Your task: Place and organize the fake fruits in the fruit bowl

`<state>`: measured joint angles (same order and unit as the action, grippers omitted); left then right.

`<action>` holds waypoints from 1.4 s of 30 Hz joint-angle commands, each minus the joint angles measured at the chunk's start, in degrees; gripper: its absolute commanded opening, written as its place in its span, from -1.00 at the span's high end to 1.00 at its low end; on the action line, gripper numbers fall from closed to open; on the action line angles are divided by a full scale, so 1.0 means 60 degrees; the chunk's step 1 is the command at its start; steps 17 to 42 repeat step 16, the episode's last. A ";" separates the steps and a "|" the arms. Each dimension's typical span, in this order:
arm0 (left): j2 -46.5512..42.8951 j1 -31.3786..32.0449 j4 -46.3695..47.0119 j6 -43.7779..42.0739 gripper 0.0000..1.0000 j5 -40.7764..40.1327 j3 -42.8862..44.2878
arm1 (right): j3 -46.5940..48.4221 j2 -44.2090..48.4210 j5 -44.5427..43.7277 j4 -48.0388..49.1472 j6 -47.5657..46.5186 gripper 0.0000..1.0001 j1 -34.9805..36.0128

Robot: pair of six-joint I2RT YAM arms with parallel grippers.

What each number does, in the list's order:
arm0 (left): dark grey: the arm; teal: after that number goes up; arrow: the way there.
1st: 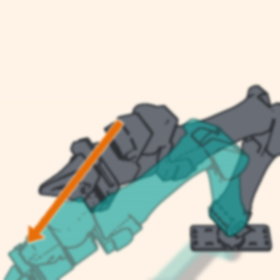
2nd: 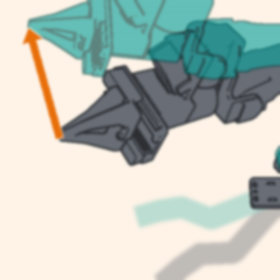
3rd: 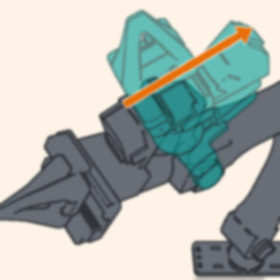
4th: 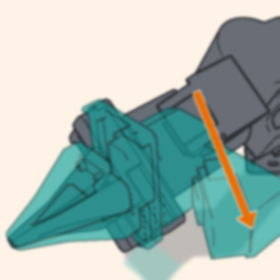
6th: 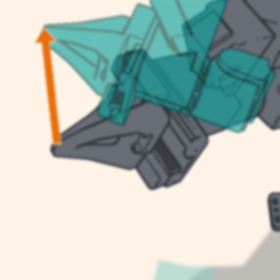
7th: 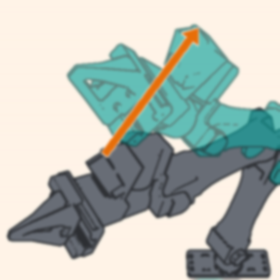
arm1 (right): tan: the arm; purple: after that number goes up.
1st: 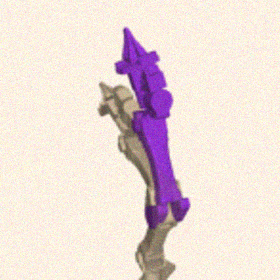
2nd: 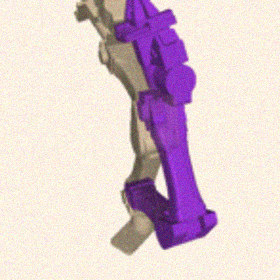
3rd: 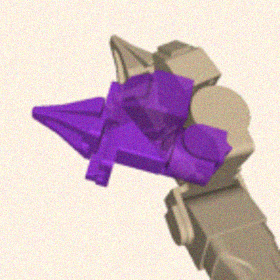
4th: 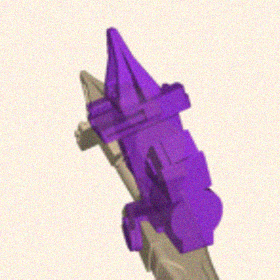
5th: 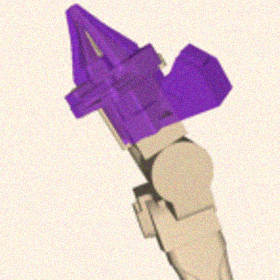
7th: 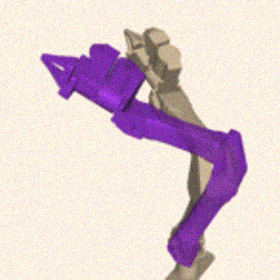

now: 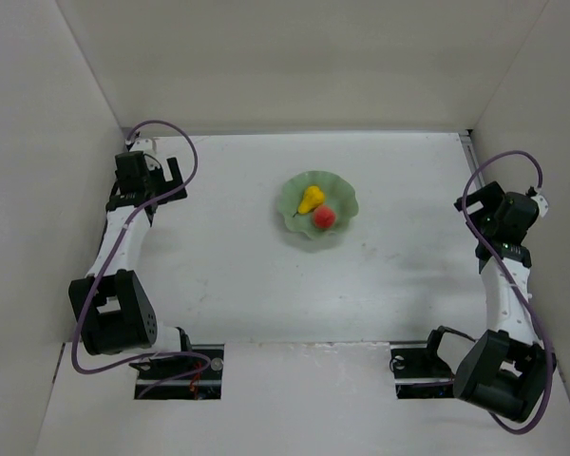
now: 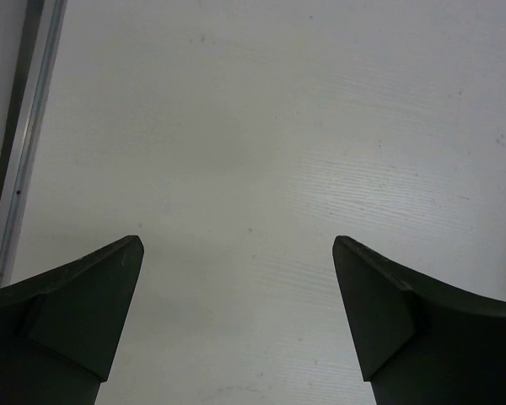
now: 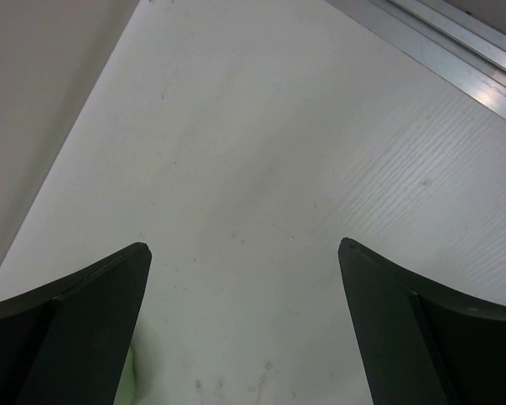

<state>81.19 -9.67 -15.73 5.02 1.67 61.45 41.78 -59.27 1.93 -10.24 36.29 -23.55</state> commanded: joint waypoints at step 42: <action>-0.0361 -0.0021 0.0086 0.0175 -1.00 0.0306 0.0130 | 0.0112 -0.0097 0.0234 0.0652 -0.0028 -1.00 0.0313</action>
